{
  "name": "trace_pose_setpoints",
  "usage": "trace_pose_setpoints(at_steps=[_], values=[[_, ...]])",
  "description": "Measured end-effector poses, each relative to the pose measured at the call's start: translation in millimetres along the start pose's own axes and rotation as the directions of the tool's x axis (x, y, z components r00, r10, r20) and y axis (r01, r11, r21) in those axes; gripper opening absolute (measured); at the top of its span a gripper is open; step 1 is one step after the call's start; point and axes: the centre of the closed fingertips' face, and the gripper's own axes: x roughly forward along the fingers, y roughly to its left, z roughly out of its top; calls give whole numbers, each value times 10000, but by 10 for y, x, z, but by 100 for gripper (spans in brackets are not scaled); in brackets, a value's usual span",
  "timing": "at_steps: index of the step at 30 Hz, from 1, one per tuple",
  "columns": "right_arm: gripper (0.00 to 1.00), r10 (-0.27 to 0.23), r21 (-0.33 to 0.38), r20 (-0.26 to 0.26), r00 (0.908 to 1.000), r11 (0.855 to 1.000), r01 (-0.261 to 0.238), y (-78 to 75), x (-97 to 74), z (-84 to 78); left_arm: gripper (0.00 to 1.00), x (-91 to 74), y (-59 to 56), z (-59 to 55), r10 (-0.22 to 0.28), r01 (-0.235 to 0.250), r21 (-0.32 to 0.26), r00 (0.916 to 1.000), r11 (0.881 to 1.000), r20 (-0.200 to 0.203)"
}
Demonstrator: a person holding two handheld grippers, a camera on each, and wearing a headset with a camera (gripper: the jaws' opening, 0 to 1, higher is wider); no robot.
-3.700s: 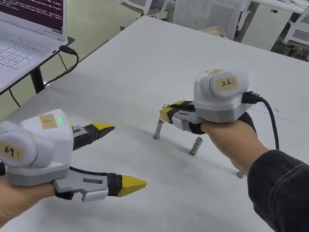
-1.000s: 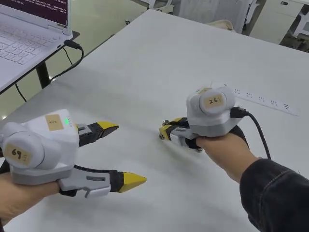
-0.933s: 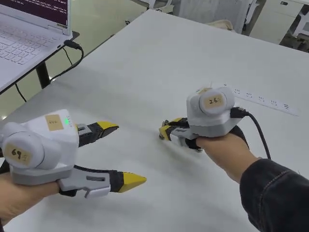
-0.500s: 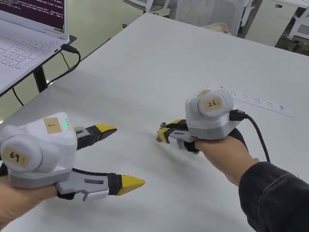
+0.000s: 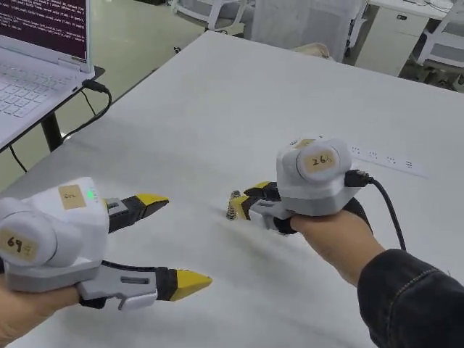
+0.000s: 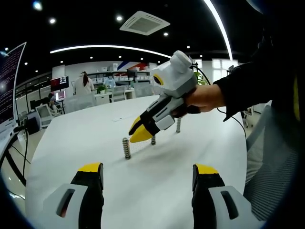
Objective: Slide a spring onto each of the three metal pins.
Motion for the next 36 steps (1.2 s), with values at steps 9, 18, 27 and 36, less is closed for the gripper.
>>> trace_pose_setpoints(at_steps=[9, 18, 27, 36], values=[[15, -31, 14, 315, 9995, 10000, 30, 76, -158, 46, 74, -13, -20, 43, 31, -31, 50, 10000, 10000, 40], [17, -33, 47, 640, 9979, 10000, 30, 168, -345, 91, 74, -8, -36, 73, 45, -45, 95, 10000, 9999, 44], [18, -122, 95, 733, 9972, 9999, 116, 237, -563, -19, 74, 4, -81, 102, 1, -2, 151, 10000, 9999, 67], [18, -194, 204, 737, 9971, 9996, 179, 297, -735, -137, 74, 26, -126, 147, -76, 74, 201, 9999, 9998, 127]])
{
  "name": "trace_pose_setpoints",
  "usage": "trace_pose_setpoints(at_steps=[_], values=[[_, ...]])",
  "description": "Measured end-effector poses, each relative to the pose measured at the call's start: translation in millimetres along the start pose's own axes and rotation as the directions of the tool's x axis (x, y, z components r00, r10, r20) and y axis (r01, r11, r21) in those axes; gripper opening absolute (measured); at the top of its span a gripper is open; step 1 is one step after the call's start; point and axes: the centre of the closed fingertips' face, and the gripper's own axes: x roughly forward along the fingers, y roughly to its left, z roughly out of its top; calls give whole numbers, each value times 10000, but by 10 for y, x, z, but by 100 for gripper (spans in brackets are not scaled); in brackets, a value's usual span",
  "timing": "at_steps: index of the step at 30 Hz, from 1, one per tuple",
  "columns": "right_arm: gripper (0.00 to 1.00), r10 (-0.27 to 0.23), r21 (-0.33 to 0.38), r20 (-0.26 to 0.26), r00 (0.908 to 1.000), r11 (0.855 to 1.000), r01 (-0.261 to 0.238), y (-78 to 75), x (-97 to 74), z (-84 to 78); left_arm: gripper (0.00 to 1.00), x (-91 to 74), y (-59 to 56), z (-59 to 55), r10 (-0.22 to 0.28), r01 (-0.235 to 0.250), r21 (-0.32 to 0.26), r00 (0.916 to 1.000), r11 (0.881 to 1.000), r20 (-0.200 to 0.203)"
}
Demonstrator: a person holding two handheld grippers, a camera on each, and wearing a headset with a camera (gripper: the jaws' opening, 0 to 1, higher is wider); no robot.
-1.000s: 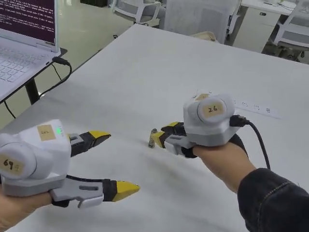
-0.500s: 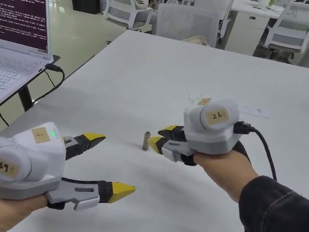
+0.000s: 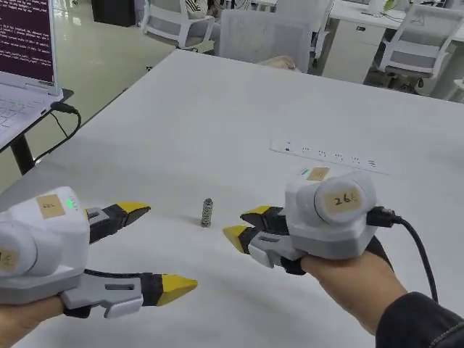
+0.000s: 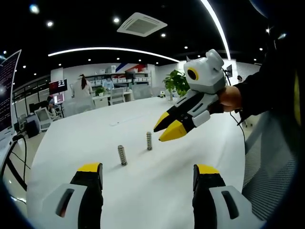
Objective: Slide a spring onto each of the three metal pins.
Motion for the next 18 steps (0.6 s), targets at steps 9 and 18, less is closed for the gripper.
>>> trace_pose_setpoints(at_steps=[9, 18], values=[[19, -275, 165, 105, 9996, 9995, 273, -49, -212, -84, 75, 6, -19, 9, -50, 50, 6, 10000, 10000, -17], [21, -865, 411, 267, 9959, 9955, 853, -189, -542, -139, 75, 53, -79, 36, -218, 218, 30, 9998, 9998, 6]])
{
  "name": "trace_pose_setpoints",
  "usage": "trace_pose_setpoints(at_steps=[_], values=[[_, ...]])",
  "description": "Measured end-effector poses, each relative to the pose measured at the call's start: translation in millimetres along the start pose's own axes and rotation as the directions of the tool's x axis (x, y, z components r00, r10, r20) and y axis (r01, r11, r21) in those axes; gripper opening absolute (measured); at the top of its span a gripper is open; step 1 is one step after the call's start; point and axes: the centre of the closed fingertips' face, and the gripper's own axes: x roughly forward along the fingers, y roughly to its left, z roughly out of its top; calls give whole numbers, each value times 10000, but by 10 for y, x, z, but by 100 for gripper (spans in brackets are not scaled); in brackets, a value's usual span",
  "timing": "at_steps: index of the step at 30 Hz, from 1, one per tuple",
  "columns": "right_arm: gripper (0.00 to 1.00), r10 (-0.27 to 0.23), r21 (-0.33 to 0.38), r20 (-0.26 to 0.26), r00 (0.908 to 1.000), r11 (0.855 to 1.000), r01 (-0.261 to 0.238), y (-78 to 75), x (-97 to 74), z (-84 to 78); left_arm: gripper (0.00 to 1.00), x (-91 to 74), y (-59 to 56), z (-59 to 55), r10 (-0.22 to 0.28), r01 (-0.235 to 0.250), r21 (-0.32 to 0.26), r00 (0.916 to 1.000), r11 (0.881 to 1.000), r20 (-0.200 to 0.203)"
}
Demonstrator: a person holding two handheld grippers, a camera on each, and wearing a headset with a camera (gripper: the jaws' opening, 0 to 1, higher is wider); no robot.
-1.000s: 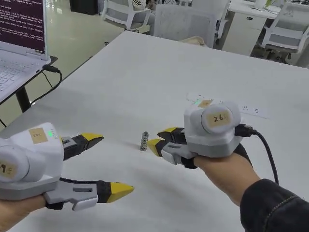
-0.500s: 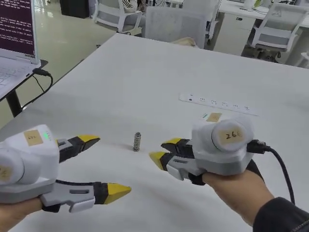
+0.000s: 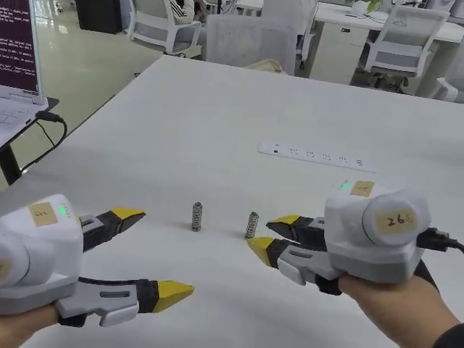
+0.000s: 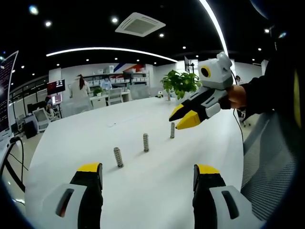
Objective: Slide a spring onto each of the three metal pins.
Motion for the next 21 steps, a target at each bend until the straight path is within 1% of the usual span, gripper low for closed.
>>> trace_pose_setpoints(at_steps=[5, 9, 14, 15, 19, 21], values=[[22, -340, 121, -24, 9994, 9993, 341, -114, -159, -79, 75, 17, -30, 5, -83, 83, -7, 10000, 10000, -7], [24, -672, 297, -84, 9977, 9973, 675, -221, -314, -175, 75, 18, -51, 2, -137, 137, -20, 9999, 9999, -25], [26, -1193, 523, -212, 9926, 9914, 1203, -384, -506, -303, 75, 24, -73, -3, -192, 192, -42, 9998, 9998, -40], [26, -1220, 547, -224, 9923, 9909, 1231, -394, -518, -313, 75, 27, -77, -4, -201, 201, -46, 9998, 9998, -46], [28, -1573, 794, -374, 9868, 9839, 1599, -505, -639, -440, 75, 43, -104, 1, -263, 263, -45, 9996, 9996, -44], [30, -1679, 848, -427, 9849, 9816, 1710, -532, -672, -481, 76, 45, -108, 1, -276, 276, -49, 9996, 9996, -48]])
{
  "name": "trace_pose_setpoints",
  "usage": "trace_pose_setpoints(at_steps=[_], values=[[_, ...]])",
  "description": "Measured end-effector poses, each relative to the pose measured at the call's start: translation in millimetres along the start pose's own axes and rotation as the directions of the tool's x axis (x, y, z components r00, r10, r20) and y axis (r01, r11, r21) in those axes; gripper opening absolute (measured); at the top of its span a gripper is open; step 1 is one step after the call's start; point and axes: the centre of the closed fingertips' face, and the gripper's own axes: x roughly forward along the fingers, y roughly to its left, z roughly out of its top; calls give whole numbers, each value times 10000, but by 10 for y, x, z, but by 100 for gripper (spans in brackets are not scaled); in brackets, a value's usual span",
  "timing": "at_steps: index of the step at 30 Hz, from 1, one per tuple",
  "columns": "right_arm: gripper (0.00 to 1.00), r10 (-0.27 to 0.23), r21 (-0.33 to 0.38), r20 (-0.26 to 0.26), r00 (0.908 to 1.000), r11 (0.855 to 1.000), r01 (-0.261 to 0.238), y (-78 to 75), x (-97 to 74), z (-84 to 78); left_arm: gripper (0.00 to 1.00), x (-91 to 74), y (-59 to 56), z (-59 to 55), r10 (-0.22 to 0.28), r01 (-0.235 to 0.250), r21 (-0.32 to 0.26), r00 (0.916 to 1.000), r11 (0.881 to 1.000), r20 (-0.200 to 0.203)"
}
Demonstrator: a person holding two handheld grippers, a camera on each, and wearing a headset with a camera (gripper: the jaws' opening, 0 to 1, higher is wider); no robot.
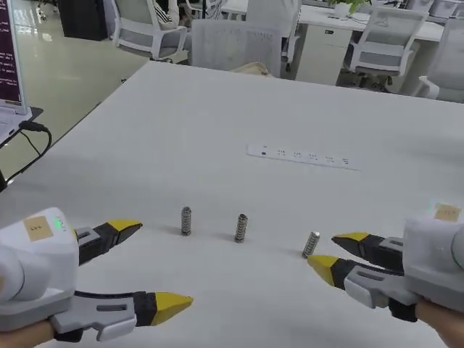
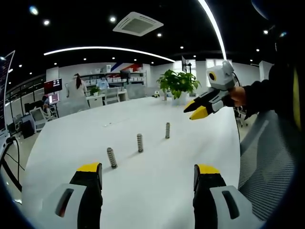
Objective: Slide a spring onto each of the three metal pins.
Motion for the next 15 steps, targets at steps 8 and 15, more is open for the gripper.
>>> trace_pose_setpoints(at_steps=[8, 15], values=[[42, -122, 179, -197, 9997, 9998, 126, -56, -86, -134, 76, -5, -3, -15, 2, -2, -44, 10000, 10000, -46], [54, -235, 353, -273, 9994, 9991, 244, -80, -140, -204, 77, -9, -14, -29, -12, 11, -136, 10000, 9999, -72]])
